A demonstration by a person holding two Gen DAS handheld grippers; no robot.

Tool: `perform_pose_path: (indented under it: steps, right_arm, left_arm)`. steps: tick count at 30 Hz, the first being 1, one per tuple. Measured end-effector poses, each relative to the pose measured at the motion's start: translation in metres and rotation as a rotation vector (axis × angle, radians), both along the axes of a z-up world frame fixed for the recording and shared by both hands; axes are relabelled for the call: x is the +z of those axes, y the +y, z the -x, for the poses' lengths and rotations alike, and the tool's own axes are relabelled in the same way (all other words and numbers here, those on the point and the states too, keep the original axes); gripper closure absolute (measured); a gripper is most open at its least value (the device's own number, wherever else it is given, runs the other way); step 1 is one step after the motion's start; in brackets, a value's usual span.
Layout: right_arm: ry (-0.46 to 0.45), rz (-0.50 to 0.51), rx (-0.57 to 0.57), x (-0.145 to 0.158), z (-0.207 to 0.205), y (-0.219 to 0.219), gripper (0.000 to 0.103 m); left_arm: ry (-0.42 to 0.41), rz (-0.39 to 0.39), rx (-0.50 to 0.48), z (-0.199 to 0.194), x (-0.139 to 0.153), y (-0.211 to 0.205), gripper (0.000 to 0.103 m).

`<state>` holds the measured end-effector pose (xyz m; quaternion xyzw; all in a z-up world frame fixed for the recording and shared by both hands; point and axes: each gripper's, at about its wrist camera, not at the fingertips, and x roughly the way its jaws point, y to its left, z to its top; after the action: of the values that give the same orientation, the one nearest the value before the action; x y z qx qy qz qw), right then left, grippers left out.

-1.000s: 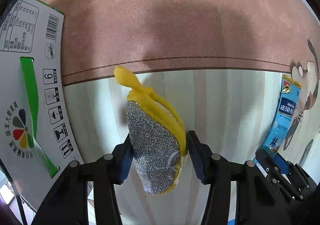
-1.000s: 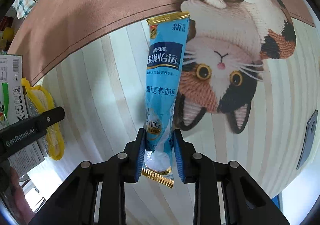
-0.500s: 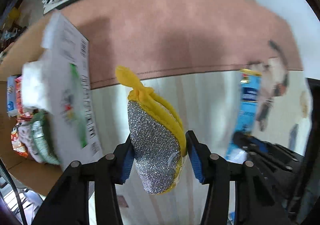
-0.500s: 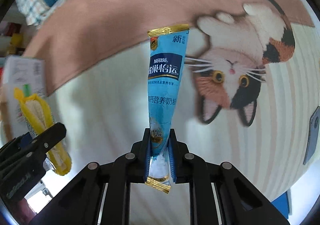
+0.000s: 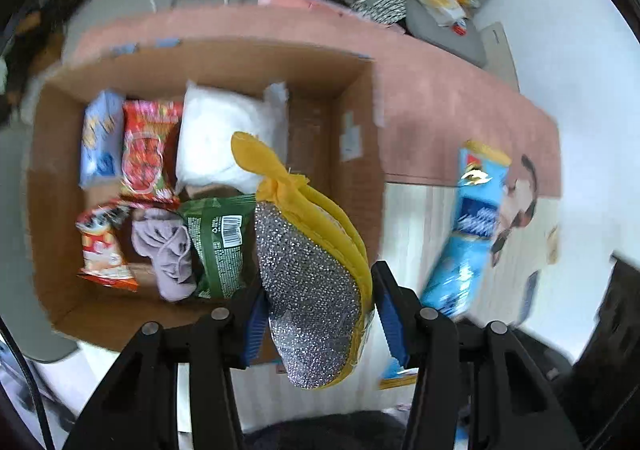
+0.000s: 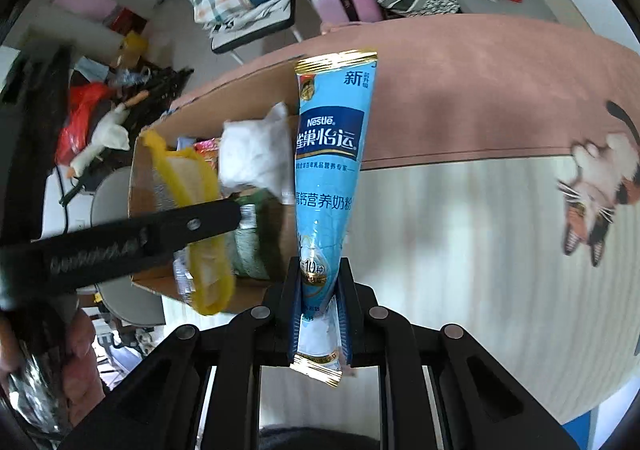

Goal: Organize soft objects
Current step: 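Place the sponge and milk tube into the box, opening both grippers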

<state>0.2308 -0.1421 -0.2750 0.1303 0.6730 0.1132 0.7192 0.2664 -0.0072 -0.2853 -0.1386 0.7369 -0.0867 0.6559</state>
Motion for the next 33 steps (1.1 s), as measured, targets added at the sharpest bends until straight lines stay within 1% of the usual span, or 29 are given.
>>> perform_pose_path:
  steps: [3,6,8,9,10,11,12,13,14,15,16,17,19,22,24,29,31,32,33]
  right_arm:
    - [0.026,0.032,0.015,-0.012,-0.008,0.029,0.087]
    - [0.041,0.075,0.03,-0.026,-0.015,0.045,0.087]
    - [0.052,0.106,0.042,-0.032,-0.017,0.05,0.087]
    - [0.069,0.126,0.053,-0.039,-0.02,0.055,0.086]
    - [0.082,0.145,0.059,-0.049,-0.026,0.056,0.084]
    - [0.084,0.169,0.064,-0.052,-0.029,0.058,0.083]
    - [0.085,0.191,0.064,-0.054,-0.031,0.059,0.072]
    - [0.086,0.193,0.058,-0.052,-0.031,0.06,0.061]
    - [0.09,0.184,0.056,-0.05,-0.03,0.06,0.047]
    - [0.097,0.177,0.056,-0.051,-0.03,0.06,0.045]
    - [0.093,0.193,0.062,-0.05,-0.029,0.062,0.044]
    - [0.091,0.199,0.063,-0.055,-0.031,0.062,0.044]
    - [0.097,0.208,0.067,-0.052,-0.029,0.062,0.039]
    - [0.087,0.228,0.056,-0.046,-0.028,0.058,0.039]
    - [0.087,0.224,0.051,-0.042,-0.026,0.056,0.039]
    - [0.076,0.228,0.041,-0.032,-0.016,0.051,0.034]
    - [0.068,0.234,0.042,-0.028,-0.011,0.05,0.032]
    - [0.06,0.236,0.043,-0.028,-0.008,0.051,0.027]
    - [0.05,0.239,0.043,-0.025,-0.005,0.051,0.021]
  left_arm:
    - [0.081,0.063,0.035,-0.011,-0.025,0.015,0.057]
    - [0.122,0.096,0.046,-0.015,-0.04,0.021,0.057]
    - [0.148,0.107,0.036,-0.017,-0.049,0.022,0.057]
    - [0.161,0.11,0.032,-0.019,-0.054,0.022,0.054]
    - [0.17,0.111,0.029,-0.02,-0.058,0.021,0.054]
    - [0.183,0.107,0.036,-0.02,-0.061,0.023,0.054]
    - [0.197,0.107,0.045,-0.022,-0.067,0.026,0.052]
    - [0.203,0.116,0.047,-0.022,-0.07,0.027,0.042]
    - [0.202,0.117,0.045,-0.022,-0.071,0.028,0.035]
    - [0.189,0.096,0.038,-0.023,-0.071,0.029,0.024]
    - [0.176,0.088,0.036,-0.022,-0.07,0.03,0.02]
    - [0.171,0.09,0.036,-0.022,-0.069,0.031,0.02]
    - [0.169,0.085,0.03,-0.021,-0.067,0.033,0.019]
    - [0.149,0.068,0.033,-0.019,-0.06,0.042,0.019]
    - [0.123,0.052,0.035,-0.016,-0.052,0.05,0.019]
    - [0.015,-0.037,0.029,0.001,-0.021,0.063,0.019]
    - [-0.046,-0.098,0.034,0.01,-0.006,0.07,0.019]
    - [-0.084,-0.135,0.027,0.015,0.001,0.072,0.019]
    - [-0.127,-0.186,0.021,0.021,0.009,0.075,0.019]
